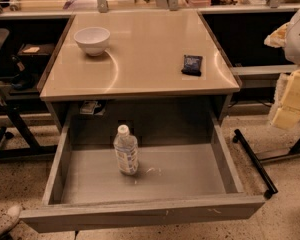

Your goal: Pick blue plastic bottle from top drawer and place on counter

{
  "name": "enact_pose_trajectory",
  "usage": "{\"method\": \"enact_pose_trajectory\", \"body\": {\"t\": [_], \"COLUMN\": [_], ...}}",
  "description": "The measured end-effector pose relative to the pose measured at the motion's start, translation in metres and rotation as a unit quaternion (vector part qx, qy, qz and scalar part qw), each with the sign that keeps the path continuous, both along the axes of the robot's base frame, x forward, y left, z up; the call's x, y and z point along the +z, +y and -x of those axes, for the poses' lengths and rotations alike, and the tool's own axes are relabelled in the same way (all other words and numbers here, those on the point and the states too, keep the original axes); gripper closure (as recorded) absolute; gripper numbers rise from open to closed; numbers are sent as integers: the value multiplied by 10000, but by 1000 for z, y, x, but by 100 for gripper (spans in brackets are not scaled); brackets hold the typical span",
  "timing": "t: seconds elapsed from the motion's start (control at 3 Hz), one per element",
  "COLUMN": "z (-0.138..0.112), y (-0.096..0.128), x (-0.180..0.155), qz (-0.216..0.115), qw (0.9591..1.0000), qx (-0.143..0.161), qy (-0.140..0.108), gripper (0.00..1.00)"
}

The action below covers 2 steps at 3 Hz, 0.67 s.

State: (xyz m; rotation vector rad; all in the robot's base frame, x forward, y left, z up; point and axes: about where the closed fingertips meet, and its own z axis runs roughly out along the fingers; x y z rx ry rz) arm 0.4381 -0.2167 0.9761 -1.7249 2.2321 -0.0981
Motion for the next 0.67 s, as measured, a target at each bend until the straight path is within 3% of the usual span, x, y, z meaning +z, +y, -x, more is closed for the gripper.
{"method": "enact_pose_trajectory", "body": {"t": [0.67], "z": [-3], "y": [-1], "x": [-2], "qz": [-58], "qw": [9999], "qx": [-74], "qy": [-47], "gripper": [0]}}
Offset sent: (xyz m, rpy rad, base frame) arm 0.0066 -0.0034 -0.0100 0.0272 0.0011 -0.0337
